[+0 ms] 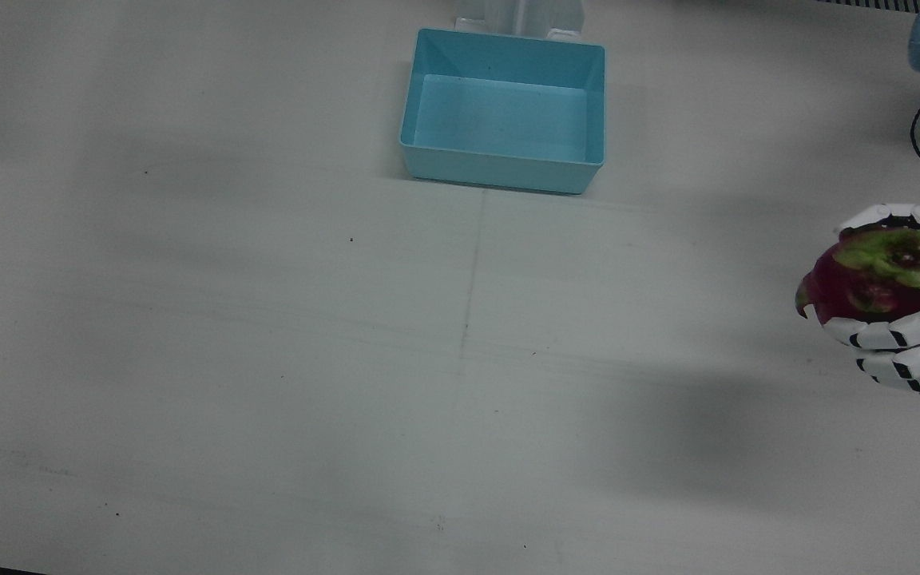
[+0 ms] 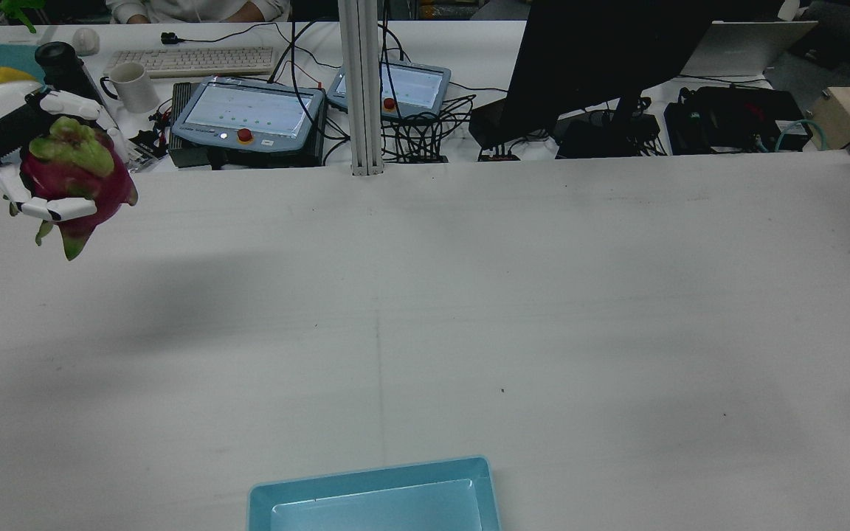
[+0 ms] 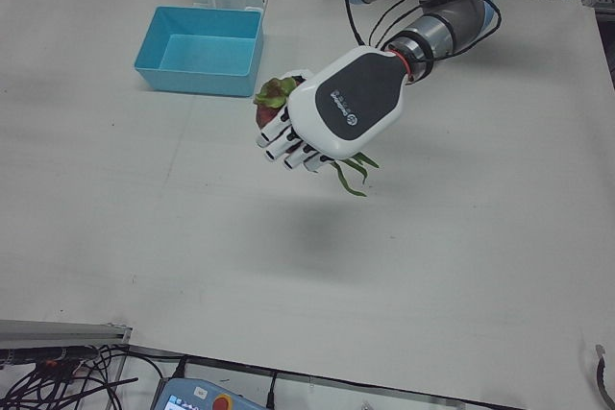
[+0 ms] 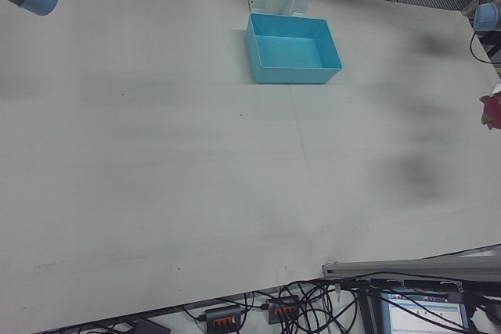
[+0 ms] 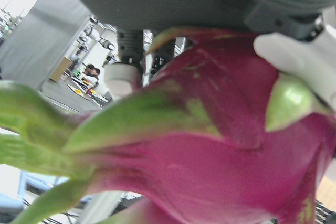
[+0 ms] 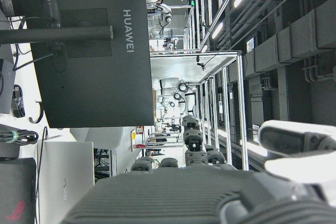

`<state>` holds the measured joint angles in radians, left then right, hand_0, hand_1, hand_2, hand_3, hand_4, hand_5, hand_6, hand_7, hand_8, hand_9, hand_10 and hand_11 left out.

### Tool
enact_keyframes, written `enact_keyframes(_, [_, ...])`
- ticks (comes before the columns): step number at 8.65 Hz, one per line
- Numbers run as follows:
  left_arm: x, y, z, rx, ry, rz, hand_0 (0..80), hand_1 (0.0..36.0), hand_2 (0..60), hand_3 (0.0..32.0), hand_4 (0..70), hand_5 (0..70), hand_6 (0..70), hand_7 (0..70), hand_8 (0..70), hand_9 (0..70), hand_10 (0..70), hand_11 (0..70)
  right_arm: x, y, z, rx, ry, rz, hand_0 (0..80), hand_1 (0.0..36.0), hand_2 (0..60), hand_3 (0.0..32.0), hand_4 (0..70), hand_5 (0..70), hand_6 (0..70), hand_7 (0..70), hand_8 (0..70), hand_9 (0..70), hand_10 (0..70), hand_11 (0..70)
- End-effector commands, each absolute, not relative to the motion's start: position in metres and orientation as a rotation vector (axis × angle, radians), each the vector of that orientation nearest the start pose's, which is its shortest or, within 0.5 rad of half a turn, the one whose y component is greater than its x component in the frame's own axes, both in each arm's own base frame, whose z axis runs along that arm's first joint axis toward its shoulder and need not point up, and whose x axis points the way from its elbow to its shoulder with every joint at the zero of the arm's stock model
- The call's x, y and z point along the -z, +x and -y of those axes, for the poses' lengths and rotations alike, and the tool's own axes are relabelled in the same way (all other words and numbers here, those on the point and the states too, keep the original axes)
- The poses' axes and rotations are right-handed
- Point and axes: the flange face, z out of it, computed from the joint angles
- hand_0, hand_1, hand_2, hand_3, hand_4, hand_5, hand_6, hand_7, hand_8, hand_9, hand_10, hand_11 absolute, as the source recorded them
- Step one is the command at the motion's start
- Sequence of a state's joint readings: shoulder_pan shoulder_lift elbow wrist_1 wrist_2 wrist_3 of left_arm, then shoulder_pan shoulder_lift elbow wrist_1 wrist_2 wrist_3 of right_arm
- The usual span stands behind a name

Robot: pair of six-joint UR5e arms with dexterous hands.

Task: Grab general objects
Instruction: 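Lift the dragon fruit off the table with the left hand, then carry the dragon fruit toward the light-blue tray and lower it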

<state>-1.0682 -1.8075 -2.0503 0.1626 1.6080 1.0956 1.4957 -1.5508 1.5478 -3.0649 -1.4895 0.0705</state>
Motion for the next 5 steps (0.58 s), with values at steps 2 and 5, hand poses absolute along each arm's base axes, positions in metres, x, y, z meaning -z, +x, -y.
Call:
enact_keyframes(2, [-0.290,0.302,0.426,0.674,0.273,-2.331,56.9,27.0,60.0,0.0,41.8,70.0,70.0,70.0,70.0,70.0,70.0,70.0,-0.681,0.104,0.516,2.098,0.078,-2.259,0.0,0.0,0.0,0.0,0.0,0.0,0.0,0.0,0.0,0.0,0.0,0.0])
enact_keyframes(5, [-0.237,0.399,0.332,0.559,0.150,-2.339,57.5,28.9,60.0,0.0,41.2,70.0,70.0,70.0,70.0,70.0,70.0,70.0,-0.681,0.103,0.516,2.099,0.079,-2.260,0.0,0.0,0.0,0.0,0.0,0.0,0.0,0.0,0.0,0.0,0.0,0.0])
